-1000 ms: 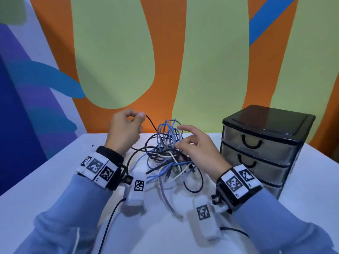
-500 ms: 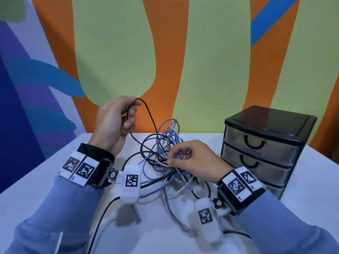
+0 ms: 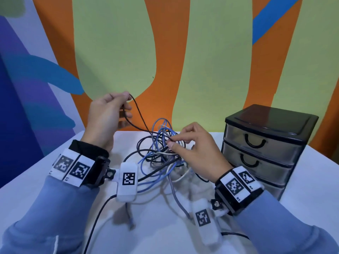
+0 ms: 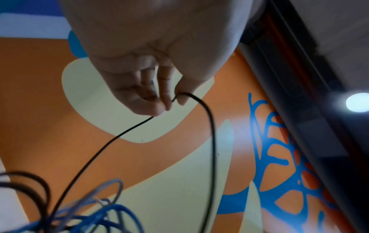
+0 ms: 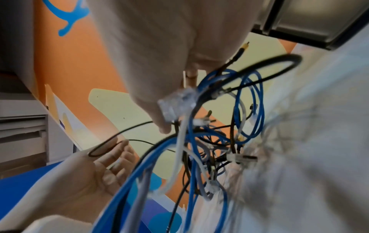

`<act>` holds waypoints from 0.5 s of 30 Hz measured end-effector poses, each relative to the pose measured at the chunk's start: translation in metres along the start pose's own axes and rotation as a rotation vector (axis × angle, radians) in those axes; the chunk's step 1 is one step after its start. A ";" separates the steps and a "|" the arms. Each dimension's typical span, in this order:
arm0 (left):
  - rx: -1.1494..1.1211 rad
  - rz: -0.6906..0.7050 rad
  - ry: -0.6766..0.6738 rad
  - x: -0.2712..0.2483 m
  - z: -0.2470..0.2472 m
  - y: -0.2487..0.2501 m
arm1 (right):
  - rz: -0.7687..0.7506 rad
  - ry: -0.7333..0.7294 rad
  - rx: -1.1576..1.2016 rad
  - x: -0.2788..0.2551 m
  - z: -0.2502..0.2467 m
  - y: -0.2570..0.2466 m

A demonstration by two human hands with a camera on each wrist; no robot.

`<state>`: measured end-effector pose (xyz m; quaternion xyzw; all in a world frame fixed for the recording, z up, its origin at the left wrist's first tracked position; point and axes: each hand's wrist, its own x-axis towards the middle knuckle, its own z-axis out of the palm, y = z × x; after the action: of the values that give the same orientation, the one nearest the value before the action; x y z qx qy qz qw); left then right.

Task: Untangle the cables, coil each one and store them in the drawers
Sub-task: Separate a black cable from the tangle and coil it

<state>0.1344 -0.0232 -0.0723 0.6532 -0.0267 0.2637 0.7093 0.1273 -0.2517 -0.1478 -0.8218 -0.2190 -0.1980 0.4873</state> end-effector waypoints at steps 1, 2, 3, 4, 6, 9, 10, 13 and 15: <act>0.092 0.009 0.028 0.001 -0.001 -0.003 | -0.021 0.042 0.018 0.001 0.000 0.000; 0.193 0.031 0.069 0.001 -0.001 -0.006 | -0.039 0.079 0.036 0.002 0.001 0.000; 0.310 0.071 0.122 0.001 -0.001 -0.009 | -0.050 0.102 0.055 0.002 0.001 -0.001; 0.437 0.126 0.169 0.001 -0.001 -0.011 | -0.055 0.113 0.075 0.003 0.000 -0.002; 0.584 0.314 0.190 -0.004 0.000 -0.010 | -0.055 0.113 0.118 0.002 -0.002 -0.003; 0.555 0.629 0.041 -0.013 0.006 0.001 | -0.015 0.100 0.155 0.002 -0.002 -0.002; 0.542 0.697 -0.044 -0.017 0.009 0.004 | 0.001 0.093 0.161 0.003 -0.001 0.000; 0.515 0.776 -0.297 -0.034 0.022 0.010 | 0.029 0.079 0.142 0.004 -0.001 0.002; 0.590 0.769 -0.431 -0.039 0.027 0.006 | 0.031 0.077 0.119 0.004 -0.004 0.001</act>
<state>0.1062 -0.0620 -0.0776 0.8073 -0.3343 0.3610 0.3259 0.1309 -0.2546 -0.1445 -0.7864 -0.1988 -0.2086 0.5463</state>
